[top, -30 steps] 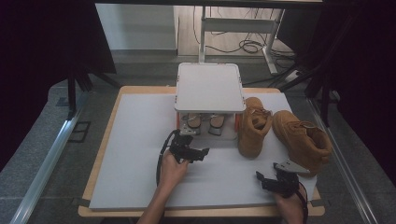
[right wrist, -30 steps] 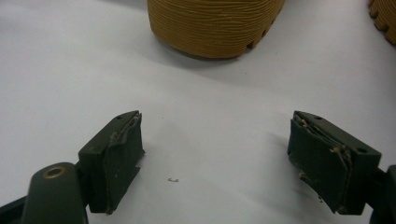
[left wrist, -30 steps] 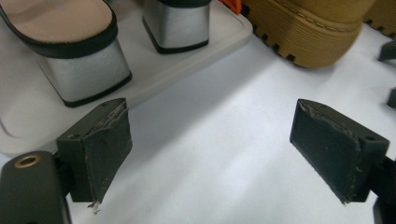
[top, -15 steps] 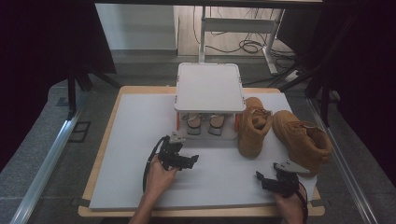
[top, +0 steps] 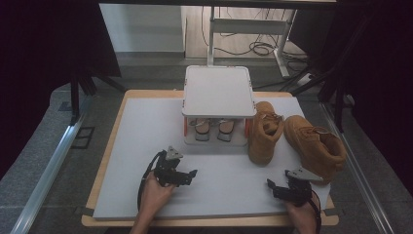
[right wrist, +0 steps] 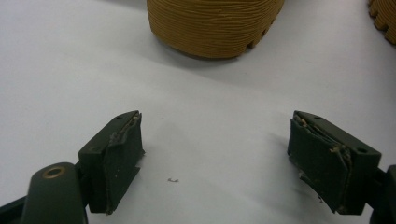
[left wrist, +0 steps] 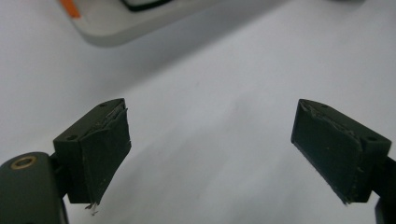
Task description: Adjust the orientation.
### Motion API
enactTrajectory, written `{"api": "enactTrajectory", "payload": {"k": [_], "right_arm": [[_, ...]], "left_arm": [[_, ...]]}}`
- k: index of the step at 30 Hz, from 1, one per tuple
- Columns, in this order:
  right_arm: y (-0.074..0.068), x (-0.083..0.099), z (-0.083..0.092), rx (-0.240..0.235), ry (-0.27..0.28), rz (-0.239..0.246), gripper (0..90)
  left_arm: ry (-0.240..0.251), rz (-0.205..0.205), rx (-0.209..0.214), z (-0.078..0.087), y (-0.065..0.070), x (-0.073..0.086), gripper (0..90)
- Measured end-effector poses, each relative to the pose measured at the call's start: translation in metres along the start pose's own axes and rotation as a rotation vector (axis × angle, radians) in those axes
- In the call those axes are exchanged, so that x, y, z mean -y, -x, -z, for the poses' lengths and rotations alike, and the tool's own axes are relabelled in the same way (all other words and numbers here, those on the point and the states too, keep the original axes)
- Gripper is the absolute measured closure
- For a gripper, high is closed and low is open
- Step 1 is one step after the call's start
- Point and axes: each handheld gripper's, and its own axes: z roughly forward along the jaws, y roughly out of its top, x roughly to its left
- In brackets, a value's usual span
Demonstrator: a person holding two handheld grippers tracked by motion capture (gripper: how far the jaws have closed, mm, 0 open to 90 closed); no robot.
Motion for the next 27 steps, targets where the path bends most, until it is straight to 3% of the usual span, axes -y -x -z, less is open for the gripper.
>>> {"api": "enactTrajectory", "payload": {"k": [12,16,27], "right_arm": [[0.000,-0.001,0.000,0.000,-0.005,0.002,17.8],[0.000,-0.002,-0.001,-0.004,-0.016,0.003,16.7],[0.000,-0.006,-0.002,-0.017,-0.047,0.013,13.9]], "left_arm": [[-0.049,0.000,-0.049,-0.006,-0.005,0.023,11.3],[-0.027,-0.020,-0.075,-0.008,-0.002,0.027,11.0],[-0.021,-0.020,-0.079,-0.008,-0.002,0.028,11.1]]}}
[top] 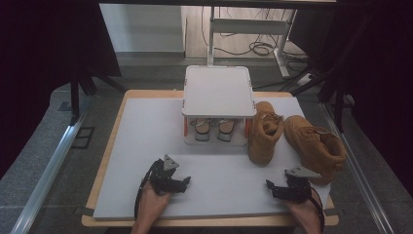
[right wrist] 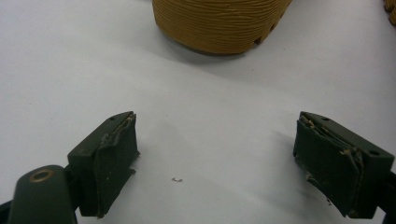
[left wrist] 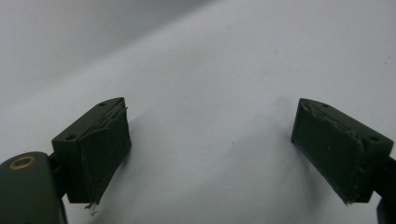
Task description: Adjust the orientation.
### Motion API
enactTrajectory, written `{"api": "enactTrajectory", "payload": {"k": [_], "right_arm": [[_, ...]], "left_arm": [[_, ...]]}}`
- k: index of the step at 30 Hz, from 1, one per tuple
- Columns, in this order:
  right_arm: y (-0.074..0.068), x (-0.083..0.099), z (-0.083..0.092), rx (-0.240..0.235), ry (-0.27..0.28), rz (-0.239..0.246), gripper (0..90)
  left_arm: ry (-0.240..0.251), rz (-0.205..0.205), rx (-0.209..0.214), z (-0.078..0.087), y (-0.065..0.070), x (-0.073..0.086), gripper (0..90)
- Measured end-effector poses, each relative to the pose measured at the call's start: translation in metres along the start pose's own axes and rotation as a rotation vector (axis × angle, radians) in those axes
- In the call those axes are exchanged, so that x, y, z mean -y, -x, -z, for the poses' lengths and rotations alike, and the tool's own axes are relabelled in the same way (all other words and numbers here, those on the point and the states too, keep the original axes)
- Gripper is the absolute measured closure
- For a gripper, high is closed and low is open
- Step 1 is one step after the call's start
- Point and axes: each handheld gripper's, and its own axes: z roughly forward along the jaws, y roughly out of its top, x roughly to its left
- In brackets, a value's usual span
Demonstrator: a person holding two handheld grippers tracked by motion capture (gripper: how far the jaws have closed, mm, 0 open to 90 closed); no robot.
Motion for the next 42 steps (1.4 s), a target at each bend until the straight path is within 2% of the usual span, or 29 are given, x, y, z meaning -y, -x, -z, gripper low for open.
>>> {"api": "enactTrajectory", "payload": {"k": [3,9,12,14,16,19,24,27,30,42], "right_arm": [[0.000,0.000,0.001,0.005,0.002,0.001,18.6],[0.001,-0.001,0.006,-0.004,0.004,0.011,40.6],[0.000,-0.001,0.008,-0.016,-0.002,0.016,48.4],[-0.001,-0.002,0.008,-0.036,-0.003,0.006,51.0],[-0.001,-0.004,0.009,-0.077,-0.004,-0.006,57.7],[-0.004,-0.007,0.010,-0.126,0.001,0.019,63.5],[-0.013,-0.014,0.010,-0.149,0.027,0.060,73.4],[-0.016,-0.019,0.007,-0.138,0.029,0.062,81.2],[-0.018,-0.024,0.002,-0.146,0.045,0.048,89.5],[-0.030,-0.046,-0.028,-0.111,0.069,0.069,90.0]], "left_arm": [[0.001,0.001,0.000,0.000,0.000,0.000,11.1],[0.001,0.000,0.000,0.000,0.000,0.000,11.1],[0.002,0.000,0.000,0.000,0.000,0.000,11.1],[0.001,0.000,0.000,0.000,0.000,0.000,11.1],[0.001,0.000,-0.001,0.000,0.000,0.000,11.1],[0.001,0.000,-0.001,0.000,0.000,0.000,11.1],[0.001,0.000,-0.001,0.000,0.000,0.000,11.1],[0.002,0.000,-0.002,0.000,0.000,0.000,11.1],[0.002,0.000,-0.002,0.000,0.000,0.000,11.1],[0.002,0.001,-0.002,0.000,0.000,0.000,11.1]]}}
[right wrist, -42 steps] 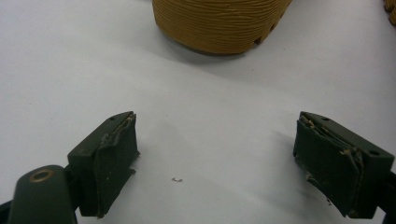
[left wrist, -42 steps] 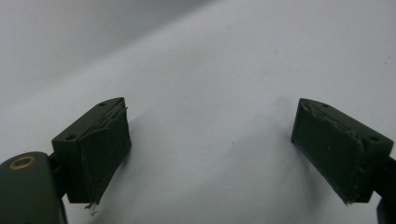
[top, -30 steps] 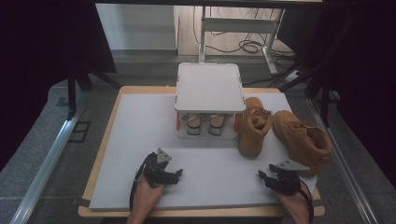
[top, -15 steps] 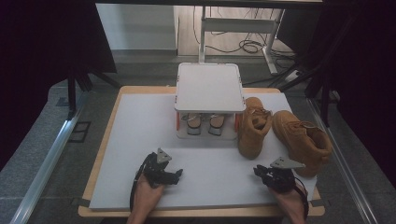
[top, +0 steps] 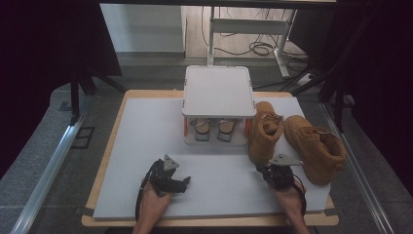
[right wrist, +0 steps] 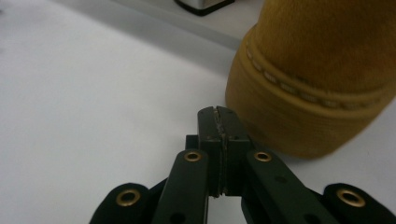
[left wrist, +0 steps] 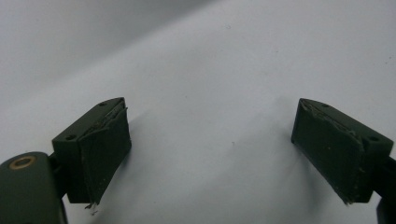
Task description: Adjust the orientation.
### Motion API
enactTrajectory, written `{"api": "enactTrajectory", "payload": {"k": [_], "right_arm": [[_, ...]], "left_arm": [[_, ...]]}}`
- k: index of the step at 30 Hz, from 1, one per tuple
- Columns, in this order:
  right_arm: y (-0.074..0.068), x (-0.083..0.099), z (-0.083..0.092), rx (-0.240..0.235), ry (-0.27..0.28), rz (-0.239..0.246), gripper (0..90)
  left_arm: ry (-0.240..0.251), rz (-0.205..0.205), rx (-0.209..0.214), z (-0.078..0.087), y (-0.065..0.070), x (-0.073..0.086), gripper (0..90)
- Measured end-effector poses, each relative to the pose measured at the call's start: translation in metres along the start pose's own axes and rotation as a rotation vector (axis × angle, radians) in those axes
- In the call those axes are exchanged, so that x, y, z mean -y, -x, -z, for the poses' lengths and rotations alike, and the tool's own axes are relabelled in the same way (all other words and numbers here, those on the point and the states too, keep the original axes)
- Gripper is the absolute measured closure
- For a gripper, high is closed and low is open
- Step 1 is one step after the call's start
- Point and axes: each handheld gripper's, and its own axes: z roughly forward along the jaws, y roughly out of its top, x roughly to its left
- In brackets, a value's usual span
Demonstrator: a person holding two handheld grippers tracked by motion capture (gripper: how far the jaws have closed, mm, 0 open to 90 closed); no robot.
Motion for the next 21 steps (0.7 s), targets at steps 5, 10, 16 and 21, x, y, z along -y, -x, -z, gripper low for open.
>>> {"api": "enactTrajectory", "payload": {"k": [5,10,16,21], "right_arm": [[0.001,-0.005,-0.010,0.007,0.001,-0.001,89.7],[0.001,-0.005,-0.018,0.025,-0.010,0.011,90.0],[0.002,-0.004,-0.019,0.022,-0.004,0.040,90.0],[0.005,-0.003,-0.018,0.001,-0.002,0.065,90.0]], "left_arm": [[0.000,0.000,0.000,0.000,0.000,0.000,11.2],[-0.001,-0.001,0.000,0.000,0.000,0.000,11.2],[-0.003,-0.003,0.000,0.000,0.000,0.000,11.2],[-0.002,-0.003,0.000,0.000,0.000,0.000,11.2]]}}
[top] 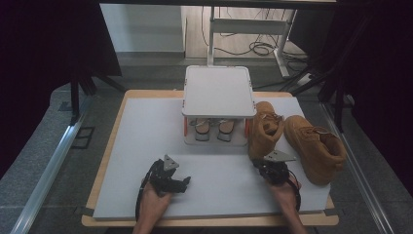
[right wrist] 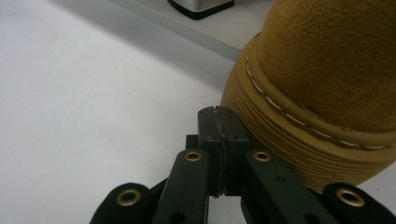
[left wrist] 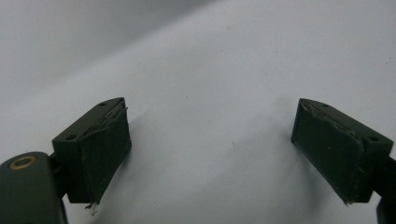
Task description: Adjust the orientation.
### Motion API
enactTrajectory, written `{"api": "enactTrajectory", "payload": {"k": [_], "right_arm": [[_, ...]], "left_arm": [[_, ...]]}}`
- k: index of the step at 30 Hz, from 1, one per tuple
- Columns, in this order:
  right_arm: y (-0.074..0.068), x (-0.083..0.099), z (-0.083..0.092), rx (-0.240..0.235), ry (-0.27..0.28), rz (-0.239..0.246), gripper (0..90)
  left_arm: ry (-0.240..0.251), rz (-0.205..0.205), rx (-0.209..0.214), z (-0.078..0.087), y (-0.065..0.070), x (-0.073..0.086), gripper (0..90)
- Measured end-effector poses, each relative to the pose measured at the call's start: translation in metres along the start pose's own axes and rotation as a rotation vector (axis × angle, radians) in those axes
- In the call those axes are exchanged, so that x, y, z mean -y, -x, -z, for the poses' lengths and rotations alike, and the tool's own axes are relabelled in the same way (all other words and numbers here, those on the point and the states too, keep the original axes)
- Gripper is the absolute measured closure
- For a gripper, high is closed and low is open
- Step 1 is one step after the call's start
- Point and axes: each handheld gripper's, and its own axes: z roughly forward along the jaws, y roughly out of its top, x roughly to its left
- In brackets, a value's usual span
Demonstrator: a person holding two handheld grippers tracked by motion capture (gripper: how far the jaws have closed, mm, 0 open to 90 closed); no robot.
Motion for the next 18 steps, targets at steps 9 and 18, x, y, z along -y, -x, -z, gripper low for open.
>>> {"api": "enactTrajectory", "payload": {"k": [9,18], "right_arm": [[0.005,0.001,0.005,-0.004,-0.014,-0.002,90.0],[0.014,0.010,0.016,0.024,-0.015,-0.021,90.0]], "left_arm": [[0.000,0.000,0.000,0.000,0.000,0.000,11.2],[0.001,0.000,0.000,0.000,0.000,0.000,11.2]]}}
